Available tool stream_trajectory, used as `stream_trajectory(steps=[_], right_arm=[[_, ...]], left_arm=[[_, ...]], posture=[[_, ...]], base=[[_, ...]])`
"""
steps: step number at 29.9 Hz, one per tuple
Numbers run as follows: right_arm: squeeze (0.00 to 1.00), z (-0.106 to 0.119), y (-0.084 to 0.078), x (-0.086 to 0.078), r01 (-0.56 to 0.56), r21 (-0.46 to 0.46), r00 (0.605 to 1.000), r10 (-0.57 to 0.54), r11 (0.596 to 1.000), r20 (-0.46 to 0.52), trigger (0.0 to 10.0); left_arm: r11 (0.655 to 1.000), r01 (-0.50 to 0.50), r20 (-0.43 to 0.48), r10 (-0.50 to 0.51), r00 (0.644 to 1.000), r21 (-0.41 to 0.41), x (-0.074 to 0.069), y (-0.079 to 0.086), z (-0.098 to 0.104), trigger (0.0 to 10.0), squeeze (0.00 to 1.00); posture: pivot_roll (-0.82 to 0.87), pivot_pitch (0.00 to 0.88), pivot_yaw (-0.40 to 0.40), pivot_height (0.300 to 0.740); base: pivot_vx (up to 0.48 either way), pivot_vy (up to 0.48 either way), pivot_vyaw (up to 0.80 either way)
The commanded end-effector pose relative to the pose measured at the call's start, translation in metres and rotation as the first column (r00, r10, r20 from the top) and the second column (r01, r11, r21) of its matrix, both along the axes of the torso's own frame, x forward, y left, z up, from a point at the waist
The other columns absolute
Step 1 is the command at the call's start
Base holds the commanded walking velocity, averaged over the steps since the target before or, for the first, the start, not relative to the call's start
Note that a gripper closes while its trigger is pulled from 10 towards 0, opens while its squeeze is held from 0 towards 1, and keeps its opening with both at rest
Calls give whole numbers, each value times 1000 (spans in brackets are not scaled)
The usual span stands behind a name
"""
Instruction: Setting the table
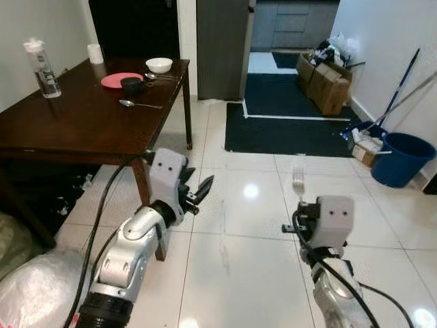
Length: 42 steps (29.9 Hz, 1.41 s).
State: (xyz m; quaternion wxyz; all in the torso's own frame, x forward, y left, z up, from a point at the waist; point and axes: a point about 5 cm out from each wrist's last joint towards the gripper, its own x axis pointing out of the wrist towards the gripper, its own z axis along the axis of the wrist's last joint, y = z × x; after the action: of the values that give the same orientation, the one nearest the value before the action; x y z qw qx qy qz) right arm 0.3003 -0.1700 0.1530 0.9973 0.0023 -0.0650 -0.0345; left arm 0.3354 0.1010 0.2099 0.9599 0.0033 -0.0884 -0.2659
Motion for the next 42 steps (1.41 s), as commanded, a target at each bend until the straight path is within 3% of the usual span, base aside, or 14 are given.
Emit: stream_trajectory(steps=[1,21,42], right_arm=[[0,-4,-6,-2,25,6,1000,-24,1000,-12,10000],[0,-4,-9,-3,38,9,999,-38,999,-15,10000],[0,-4,-9,-3,40,19,999,-40,999,-19,10000]], left_arm=[[1000,13,-8,-13,1000,9,-1,-3,-3,10000,0],[1000,19,-9,-19,1000,7,-2,-5,-3,10000,0],[1000,19,-9,-19,1000,7,-1,-5,-3,10000,0]], posture=[[24,40,87,740],[21,48,89,740],[20,50,89,740]], base=[[480,0,0],[480,0,0],[480,0,-757]])
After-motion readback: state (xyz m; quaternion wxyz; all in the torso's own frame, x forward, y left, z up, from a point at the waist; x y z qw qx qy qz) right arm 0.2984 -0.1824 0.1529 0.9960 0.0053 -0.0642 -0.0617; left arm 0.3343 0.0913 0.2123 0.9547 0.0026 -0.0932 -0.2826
